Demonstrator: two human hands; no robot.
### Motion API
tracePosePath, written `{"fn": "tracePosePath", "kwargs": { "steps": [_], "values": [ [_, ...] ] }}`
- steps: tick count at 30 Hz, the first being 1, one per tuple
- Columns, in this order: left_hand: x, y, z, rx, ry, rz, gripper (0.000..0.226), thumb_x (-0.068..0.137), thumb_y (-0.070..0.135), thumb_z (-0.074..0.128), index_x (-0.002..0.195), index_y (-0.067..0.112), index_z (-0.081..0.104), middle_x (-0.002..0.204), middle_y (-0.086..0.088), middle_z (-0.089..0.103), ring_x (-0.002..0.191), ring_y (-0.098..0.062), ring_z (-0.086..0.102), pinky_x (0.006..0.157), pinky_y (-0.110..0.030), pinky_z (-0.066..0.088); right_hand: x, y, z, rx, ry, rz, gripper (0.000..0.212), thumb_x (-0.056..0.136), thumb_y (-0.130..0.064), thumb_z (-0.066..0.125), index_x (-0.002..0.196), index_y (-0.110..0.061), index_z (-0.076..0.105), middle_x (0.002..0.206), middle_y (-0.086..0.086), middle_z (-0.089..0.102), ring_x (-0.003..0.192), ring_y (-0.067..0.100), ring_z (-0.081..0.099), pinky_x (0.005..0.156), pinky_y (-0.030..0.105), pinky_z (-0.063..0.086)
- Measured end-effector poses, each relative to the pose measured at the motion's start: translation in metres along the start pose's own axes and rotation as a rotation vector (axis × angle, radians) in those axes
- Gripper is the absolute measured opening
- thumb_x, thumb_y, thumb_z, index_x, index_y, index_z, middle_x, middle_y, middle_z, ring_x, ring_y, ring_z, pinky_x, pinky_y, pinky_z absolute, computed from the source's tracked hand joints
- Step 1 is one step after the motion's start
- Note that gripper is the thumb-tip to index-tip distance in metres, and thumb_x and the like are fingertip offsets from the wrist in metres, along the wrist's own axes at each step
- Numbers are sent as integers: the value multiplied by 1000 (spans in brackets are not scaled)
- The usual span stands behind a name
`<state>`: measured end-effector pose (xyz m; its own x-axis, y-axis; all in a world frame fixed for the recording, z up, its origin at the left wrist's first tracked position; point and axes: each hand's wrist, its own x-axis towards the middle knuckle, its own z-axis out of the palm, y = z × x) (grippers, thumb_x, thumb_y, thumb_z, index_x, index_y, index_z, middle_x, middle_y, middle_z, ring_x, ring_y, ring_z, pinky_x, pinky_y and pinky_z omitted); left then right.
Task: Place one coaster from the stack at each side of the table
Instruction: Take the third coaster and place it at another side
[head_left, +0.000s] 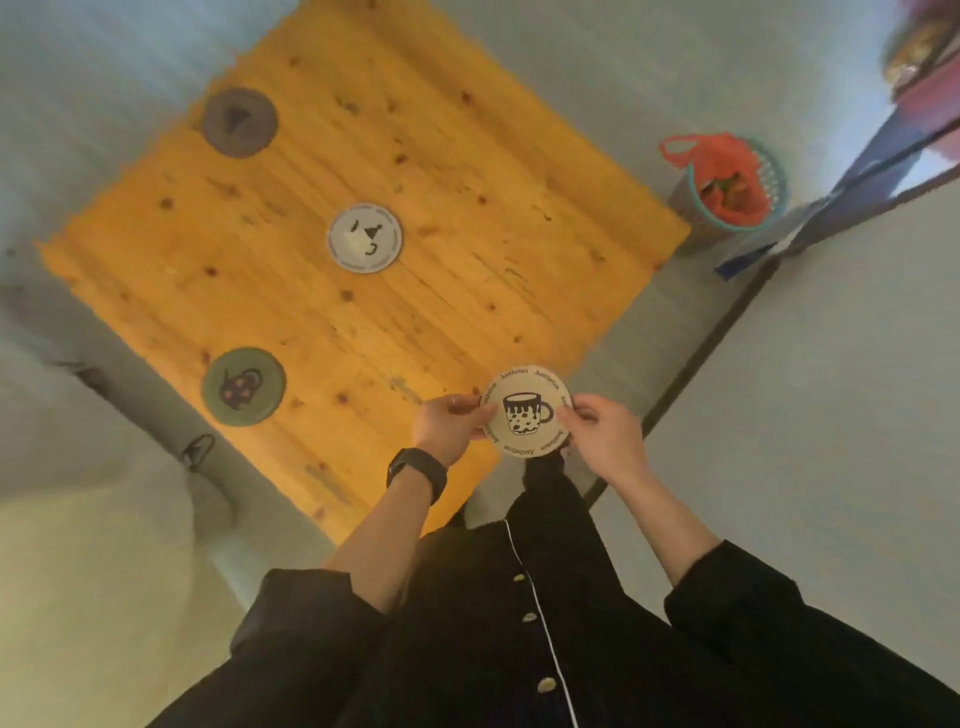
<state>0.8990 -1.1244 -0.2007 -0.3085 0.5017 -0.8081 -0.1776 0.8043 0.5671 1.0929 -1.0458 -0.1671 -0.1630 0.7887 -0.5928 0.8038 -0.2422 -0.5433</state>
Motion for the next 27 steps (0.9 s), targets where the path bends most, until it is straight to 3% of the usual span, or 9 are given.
{"fn": "tracePosePath", "kwargs": {
  "steps": [3,5,7,9,12,14,21,27],
  "values": [
    [11,9,6,-81,143,-72,33,80,36,78,102,13,71,93,-6,75,62,-15,73,45,-32,53,48,-21,-12,-108,-153,-103,19,97,-32,62,110,-22,73,94,-14,71,77,-9,60,62,9,46],
    [23,16,17,-160,235,-113,34,78,37,80,100,13,73,92,-5,76,61,-14,72,48,-28,54,81,-28,-20,-166,-249,-138,19,97,-31,63,110,-20,70,94,-13,67,75,-11,57,54,4,41],
    [29,22,32,-232,320,-167,31,78,36,80,97,14,73,90,-4,76,62,-13,72,54,-25,53,112,-35,-28,-221,-320,-166,22,95,-31,66,110,-16,68,100,-8,70,82,1,64,61,6,41],
    [33,30,50,-292,397,-210,25,81,32,77,98,14,72,88,-2,76,62,-11,72,58,-26,55,141,-41,-32,-285,-377,-204,26,93,-32,68,111,-14,66,104,-6,71,92,10,67,71,16,47],
    [38,35,71,-379,499,-260,21,86,28,72,102,15,70,86,1,75,69,-11,73,72,-31,60,173,-55,-31,-397,-452,-283,30,91,-34,69,114,-15,65,109,-3,71,95,14,66,82,28,52],
    [44,34,79,-443,561,-289,21,88,27,71,104,14,69,86,1,74,72,-12,73,71,-28,59,185,-61,-26,-435,-498,-330,30,93,-33,68,116,-13,63,112,1,71,97,16,66,86,34,54],
    [60,19,93,-507,648,-351,22,87,25,69,107,16,70,92,-1,73,85,-19,72,81,-34,58,208,-38,-6,-531,-526,-357,23,95,-32,65,112,-18,68,111,-1,72,98,17,67,83,32,54],
    [70,11,103,-425,707,-373,12,85,27,71,97,23,70,88,5,67,78,-14,61,65,-23,45,209,-18,-6,-547,-445,-332,25,93,-31,68,114,-17,67,103,-5,71,87,10,62,74,23,45]
  ]
}}
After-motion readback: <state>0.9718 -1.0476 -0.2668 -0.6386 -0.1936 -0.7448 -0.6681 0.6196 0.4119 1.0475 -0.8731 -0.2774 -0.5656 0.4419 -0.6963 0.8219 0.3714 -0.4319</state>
